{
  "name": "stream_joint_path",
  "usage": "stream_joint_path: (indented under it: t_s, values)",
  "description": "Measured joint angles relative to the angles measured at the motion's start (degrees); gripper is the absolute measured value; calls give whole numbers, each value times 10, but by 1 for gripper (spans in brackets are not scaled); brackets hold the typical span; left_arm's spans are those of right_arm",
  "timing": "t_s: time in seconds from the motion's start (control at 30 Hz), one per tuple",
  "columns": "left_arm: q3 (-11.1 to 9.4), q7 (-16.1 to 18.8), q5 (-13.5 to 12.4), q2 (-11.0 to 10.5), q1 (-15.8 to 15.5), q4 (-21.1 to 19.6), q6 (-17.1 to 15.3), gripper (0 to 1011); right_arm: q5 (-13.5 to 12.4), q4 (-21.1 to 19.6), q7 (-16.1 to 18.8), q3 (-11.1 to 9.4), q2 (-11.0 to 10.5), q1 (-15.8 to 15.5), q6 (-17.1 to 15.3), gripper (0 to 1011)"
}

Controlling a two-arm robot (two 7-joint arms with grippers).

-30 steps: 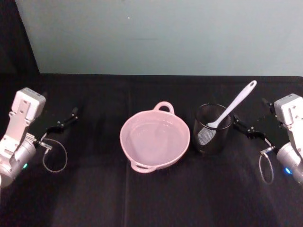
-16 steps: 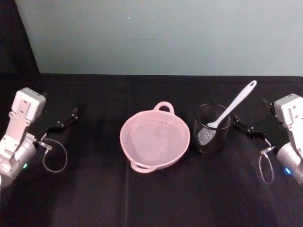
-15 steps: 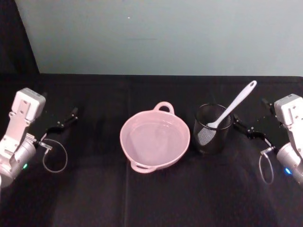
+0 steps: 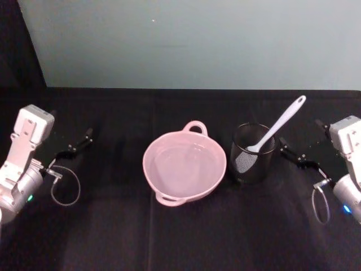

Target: Use the one hand to pick up the spoon and stir the clear water in the bowl.

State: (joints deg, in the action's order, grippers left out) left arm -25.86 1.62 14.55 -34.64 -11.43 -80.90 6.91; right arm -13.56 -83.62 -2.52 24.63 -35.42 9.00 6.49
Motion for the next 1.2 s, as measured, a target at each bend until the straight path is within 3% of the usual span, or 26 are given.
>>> stream_joint_path:
  t_s: [0.2, 0.33, 0.47, 0.5, 0.57, 0.6, 0.7, 0.77, 0.8, 0.83, 0.9, 1.03, 1.2]
  values:
    - [0, 0, 0, 0, 0, 0, 0, 1011, 2, -49, -11, -22, -15, -46, -8, 1003]
    - [0, 0, 0, 0, 0, 0, 0, 1011, -22, -73, -11, -44, -18, -73, -7, 1003]
    - [0, 0, 0, 0, 0, 0, 0, 1011, -91, -82, 20, -74, -4, -91, 7, 1003]
    - [0, 0, 0, 0, 0, 0, 0, 1011, -91, -82, 20, -74, -4, -91, 7, 1003]
    - [0, 0, 0, 0, 0, 0, 0, 1011, -142, -79, 50, -91, 14, -94, 13, 1003]
    - [0, 0, 0, 0, 0, 0, 0, 1011, -142, -79, 50, -91, 14, -94, 13, 1003]
    - [0, 0, 0, 0, 0, 0, 0, 1011, -206, -68, 89, -107, 40, -86, 15, 1002]
    - [0, 0, 0, 0, 0, 0, 0, 1011, -229, -61, 105, -112, 51, -81, 14, 1003]
    - [0, 0, 0, 0, 0, 0, 0, 1011, -252, -52, 121, -117, 64, -74, 12, 1003]
    - [0, 0, 0, 0, 0, 0, 0, 1011, -252, -52, 121, -117, 64, -74, 12, 1003]
    - [0, 0, 0, 0, 0, 0, 0, 1011, -292, -30, 146, -126, 88, -57, 4, 1003]
    - [0, 0, 0, 0, 0, 0, 0, 1011, -341, -1, 176, -137, 119, -34, -13, 1002]
    - [0, 0, 0, 0, 0, 0, 0, 1011, -382, 27, 198, -151, 145, -15, -33, 1003]
